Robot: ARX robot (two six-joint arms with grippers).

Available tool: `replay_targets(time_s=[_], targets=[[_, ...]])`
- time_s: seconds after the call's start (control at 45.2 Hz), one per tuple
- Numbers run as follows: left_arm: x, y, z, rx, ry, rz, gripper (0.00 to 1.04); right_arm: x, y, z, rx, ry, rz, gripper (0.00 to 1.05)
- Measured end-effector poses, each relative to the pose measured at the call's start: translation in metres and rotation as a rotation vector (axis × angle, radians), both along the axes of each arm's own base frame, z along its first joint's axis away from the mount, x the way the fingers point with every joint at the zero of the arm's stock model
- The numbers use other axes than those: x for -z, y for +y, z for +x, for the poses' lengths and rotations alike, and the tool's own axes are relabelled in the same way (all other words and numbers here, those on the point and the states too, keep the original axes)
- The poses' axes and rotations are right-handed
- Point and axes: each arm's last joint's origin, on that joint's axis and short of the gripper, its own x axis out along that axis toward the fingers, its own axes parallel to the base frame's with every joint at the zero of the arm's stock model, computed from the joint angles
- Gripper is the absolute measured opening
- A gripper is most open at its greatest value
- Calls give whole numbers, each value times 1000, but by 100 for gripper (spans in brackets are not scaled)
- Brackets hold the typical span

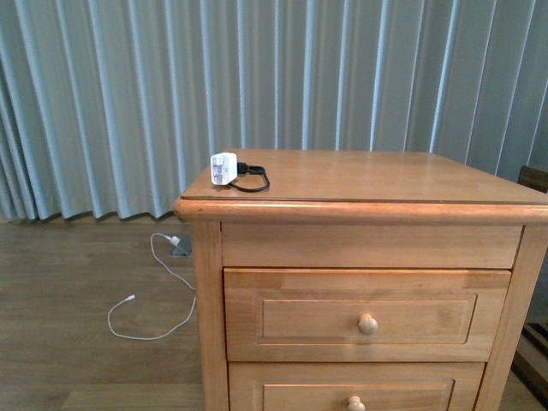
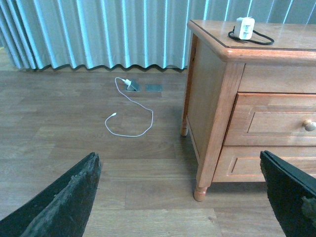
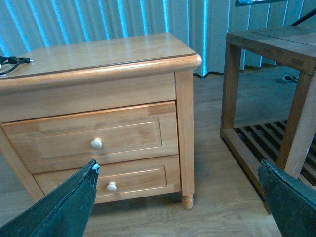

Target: Put charger into drawer

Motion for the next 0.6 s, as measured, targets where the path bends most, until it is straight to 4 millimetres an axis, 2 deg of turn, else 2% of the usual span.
replay_targets(time_s=[0.597], targets=[[0,0,0,0,0,0,99,0,0,0,0,0,0,96]])
